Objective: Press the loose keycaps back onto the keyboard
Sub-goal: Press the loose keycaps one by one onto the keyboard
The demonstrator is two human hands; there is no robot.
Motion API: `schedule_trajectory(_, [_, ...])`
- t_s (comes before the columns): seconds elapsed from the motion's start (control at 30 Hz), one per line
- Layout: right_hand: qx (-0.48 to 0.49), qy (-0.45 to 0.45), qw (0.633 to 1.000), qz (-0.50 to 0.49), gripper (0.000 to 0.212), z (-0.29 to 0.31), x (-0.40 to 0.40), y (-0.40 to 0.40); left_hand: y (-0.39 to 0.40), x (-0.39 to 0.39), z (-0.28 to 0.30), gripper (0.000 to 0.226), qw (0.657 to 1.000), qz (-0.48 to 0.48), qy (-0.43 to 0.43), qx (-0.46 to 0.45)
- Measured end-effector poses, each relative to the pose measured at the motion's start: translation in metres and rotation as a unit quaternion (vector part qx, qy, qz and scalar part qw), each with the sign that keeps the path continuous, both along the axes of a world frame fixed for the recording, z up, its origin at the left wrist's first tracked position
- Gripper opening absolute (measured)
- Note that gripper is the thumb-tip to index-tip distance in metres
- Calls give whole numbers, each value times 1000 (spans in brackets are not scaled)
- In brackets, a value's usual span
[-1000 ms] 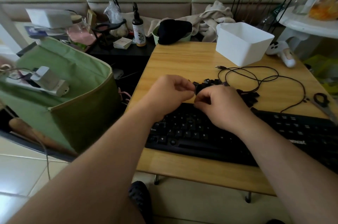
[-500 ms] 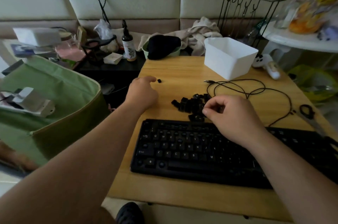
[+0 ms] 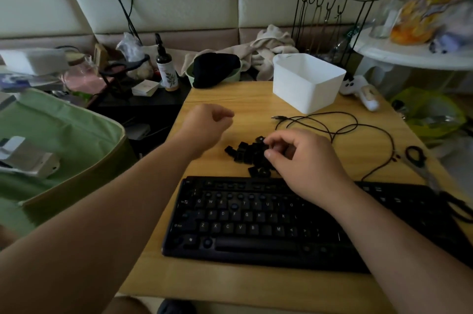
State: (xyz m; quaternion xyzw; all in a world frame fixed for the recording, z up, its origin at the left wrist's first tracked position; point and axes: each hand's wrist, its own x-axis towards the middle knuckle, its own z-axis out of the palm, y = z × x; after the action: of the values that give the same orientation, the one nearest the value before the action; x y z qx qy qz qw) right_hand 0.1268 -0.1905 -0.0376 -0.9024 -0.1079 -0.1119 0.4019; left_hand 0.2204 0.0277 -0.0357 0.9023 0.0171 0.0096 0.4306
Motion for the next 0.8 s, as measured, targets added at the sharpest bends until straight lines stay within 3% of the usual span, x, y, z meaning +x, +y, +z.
schedule_trajectory(0.03, [13, -15, 1000, 3, 20, 2, -2, 0, -8, -16, 7, 20, 987, 5, 46, -156])
schedule_trajectory(0.1, [42, -53, 998, 5, 29, 6, -3, 2, -24, -44, 19, 19, 894, -17, 151, -421])
schedule_trajectory(0.17, [69, -96, 993, 10, 32, 11, -7, 4, -32, -70, 26, 19, 822, -42, 202, -531])
schedule_trajectory(0.33, [65, -157, 985, 30, 25, 18, -17, 6, -41, -107, 31, 17, 783, -27, 192, -591])
schedule_trajectory(0.67, [30, -218, 975, 42, 18, 20, -32, 13, -32, -128, 26, 17, 796, -42, 169, -579])
schedule_trajectory(0.8, [73, -210, 975, 29, 19, 20, -35, 20, -25, -128, 30, 22, 776, -56, 178, -602])
